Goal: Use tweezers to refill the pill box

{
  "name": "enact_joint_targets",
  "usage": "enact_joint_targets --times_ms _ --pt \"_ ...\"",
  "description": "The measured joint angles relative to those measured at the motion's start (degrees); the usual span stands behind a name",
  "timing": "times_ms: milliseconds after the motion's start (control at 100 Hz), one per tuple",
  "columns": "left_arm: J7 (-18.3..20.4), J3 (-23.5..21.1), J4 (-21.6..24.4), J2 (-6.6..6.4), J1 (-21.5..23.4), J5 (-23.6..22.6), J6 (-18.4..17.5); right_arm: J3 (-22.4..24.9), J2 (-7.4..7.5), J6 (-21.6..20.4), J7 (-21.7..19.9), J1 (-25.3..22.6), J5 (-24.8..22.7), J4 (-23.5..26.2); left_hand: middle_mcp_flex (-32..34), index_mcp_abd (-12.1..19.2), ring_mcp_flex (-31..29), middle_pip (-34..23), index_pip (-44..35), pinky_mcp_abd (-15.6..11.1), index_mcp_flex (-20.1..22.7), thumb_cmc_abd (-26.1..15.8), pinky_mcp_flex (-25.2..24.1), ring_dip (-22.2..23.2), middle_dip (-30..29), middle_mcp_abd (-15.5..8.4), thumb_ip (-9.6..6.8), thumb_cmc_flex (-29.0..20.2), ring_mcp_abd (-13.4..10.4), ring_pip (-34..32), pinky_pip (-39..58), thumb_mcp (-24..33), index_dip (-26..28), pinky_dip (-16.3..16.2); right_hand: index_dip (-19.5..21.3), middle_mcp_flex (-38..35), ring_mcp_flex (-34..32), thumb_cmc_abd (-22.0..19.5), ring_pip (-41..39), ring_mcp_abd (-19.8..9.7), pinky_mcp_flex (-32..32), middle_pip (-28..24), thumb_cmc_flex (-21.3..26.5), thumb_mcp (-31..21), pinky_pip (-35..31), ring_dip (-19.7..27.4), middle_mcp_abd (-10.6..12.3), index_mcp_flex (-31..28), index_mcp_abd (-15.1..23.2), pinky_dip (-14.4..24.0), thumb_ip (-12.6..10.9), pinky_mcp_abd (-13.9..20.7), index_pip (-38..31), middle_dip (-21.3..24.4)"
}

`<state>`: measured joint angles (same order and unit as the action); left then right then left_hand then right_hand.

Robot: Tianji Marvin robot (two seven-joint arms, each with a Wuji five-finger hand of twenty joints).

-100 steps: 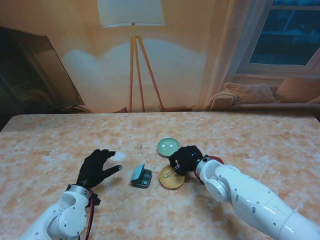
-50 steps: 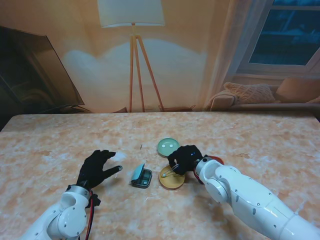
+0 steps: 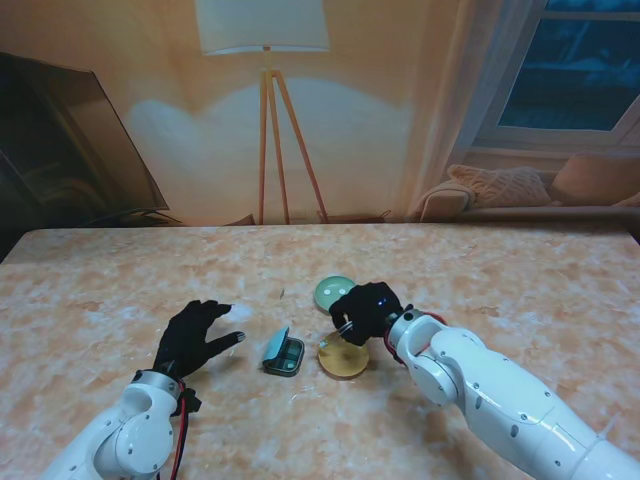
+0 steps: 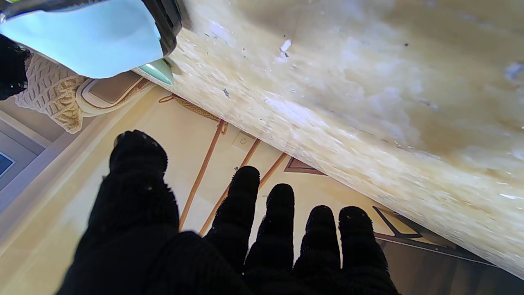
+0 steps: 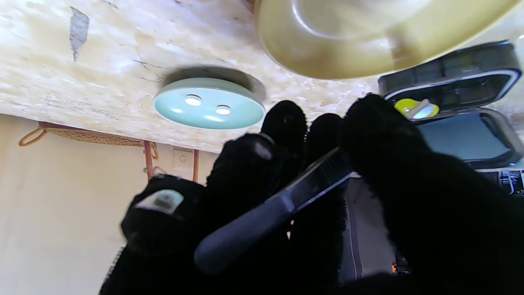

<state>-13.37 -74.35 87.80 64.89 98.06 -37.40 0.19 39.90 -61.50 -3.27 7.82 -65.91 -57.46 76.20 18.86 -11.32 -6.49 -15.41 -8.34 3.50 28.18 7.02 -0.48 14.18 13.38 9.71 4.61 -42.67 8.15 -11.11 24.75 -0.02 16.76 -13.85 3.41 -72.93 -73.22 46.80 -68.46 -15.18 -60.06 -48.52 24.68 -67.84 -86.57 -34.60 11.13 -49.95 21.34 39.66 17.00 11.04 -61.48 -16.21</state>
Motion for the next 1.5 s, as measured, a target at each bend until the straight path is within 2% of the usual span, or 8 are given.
enact_joint_targets --times_ms 180,520,730,1100,1180,1200,1330,1500 --pt "0.00 0.00 -0.01 0.00 0.00 0.04 0.00 -3.00 -0.40 1.07 1.16 1.06 2.56 -0.23 0.00 0.00 0.00 0.00 0.00 0.00 0.00 0.00 0.00 0.00 0.00 0.00 0.00 0.00 0.00 0.00 0.00 0.00 0.00 0.00 0.00 0.00 0.00 0.00 0.00 -0.01 0.00 -0.01 0.00 0.00 -0.01 0.00 0.02 0.00 0.00 0.00 0.00 0.00 0.00 0.00" --pt "0.18 -0.15 0.01 0.00 0.04 0.11 -0.03 -7.87 -2.67 2.53 3.85 3.00 6.35 -2.68 0.00 0.01 0.00 0.00 0.00 0.00 0.00 0.00 0.00 0.00 0.00 0.00 0.00 0.00 0.00 0.00 0.00 0.00 0.00 0.00 0.00 0.00 0.00 -0.02 -0.01 -0.08 -0.01 -0.01 0.00 0.06 -0.01 0.00 0.12 0.00 0.00 0.00 0.00 0.00 0.00 0.00" --pt "-0.08 -0.36 0.01 0.04 0.16 0.25 -0.03 -9.96 -3.90 3.27 4.16 4.04 8.15 -4.31 0.00 0.01 0.00 0.00 0.00 0.00 0.01 0.00 0.00 0.00 0.00 0.00 0.00 0.00 0.00 0.00 0.00 0.00 0.00 0.00 0.00 0.00 -0.01 -0.09 -0.01 -0.09 -0.01 -0.01 0.00 0.60 -0.01 0.00 0.14 0.00 0.00 0.00 0.00 0.00 0.00 0.00" --pt "-0.92 -0.44 -0.06 0.17 0.39 0.67 0.05 -11.24 -4.67 4.13 3.47 4.84 10.03 -5.93 0.00 0.09 -0.02 0.00 0.00 -0.03 0.11 -0.73 0.02 0.00 0.00 0.00 -0.01 -0.23 0.00 0.00 0.50 -0.02 0.00 0.00 0.15 0.80 0.79 -0.75 0.09 -0.14 0.88 1.38 0.00 1.14 0.29 0.00 0.17 1.35 0.00 -0.06 0.00 0.00 0.00 0.01" --pt "-0.98 -0.44 -0.07 0.20 0.41 0.67 0.06 -11.26 -4.68 4.13 3.19 4.94 10.13 -5.95 0.01 0.11 -0.10 -0.01 0.00 -0.07 0.80 -0.73 0.02 0.00 0.00 0.00 -0.03 -1.70 0.00 0.00 0.83 -0.04 0.00 0.00 0.47 1.23 1.27 -0.75 0.11 -0.20 1.37 1.74 0.00 1.14 0.47 0.00 0.17 1.38 0.04 -0.06 0.00 0.00 0.00 0.01" --pt "-0.99 -0.45 -0.08 0.20 0.42 0.67 0.06 -11.26 -4.69 4.12 3.17 4.96 10.14 -5.95 0.01 0.11 -0.10 -0.01 0.00 -0.07 0.80 -0.73 0.02 0.00 0.00 0.00 -0.53 -1.70 0.00 -0.20 0.85 -0.04 0.00 0.00 0.68 1.23 1.27 -0.75 0.11 -0.20 1.38 1.98 0.00 1.14 0.59 0.00 0.17 1.56 0.04 -0.06 0.00 0.00 0.00 0.01" --pt "-1.02 -0.46 -0.09 0.22 0.47 0.67 0.07 -11.25 -4.77 4.13 3.40 5.00 10.14 -6.11 0.01 0.11 -0.13 -0.01 0.00 -0.09 0.80 -0.73 0.02 0.00 0.00 0.00 -0.55 -1.70 0.00 -0.28 0.90 -0.04 0.00 0.00 0.81 1.25 1.38 -0.75 0.12 -0.20 1.46 2.03 0.00 1.09 0.82 0.00 0.17 1.91 0.12 -0.06 0.00 0.00 0.00 0.01" --pt "-0.89 -0.63 -0.03 0.22 0.69 0.63 0.27 -9.69 -4.76 4.34 3.66 4.38 9.50 -5.67 0.01 0.11 -0.13 -0.01 0.00 -0.21 0.80 -0.73 0.02 0.00 0.00 0.00 -0.55 -1.70 0.00 -0.28 0.90 -0.04 0.00 0.00 0.82 1.25 1.38 -0.75 0.12 -0.20 1.46 2.04 0.00 1.09 0.87 0.00 0.17 1.91 0.13 -0.06 0.00 0.01 0.00 0.01"
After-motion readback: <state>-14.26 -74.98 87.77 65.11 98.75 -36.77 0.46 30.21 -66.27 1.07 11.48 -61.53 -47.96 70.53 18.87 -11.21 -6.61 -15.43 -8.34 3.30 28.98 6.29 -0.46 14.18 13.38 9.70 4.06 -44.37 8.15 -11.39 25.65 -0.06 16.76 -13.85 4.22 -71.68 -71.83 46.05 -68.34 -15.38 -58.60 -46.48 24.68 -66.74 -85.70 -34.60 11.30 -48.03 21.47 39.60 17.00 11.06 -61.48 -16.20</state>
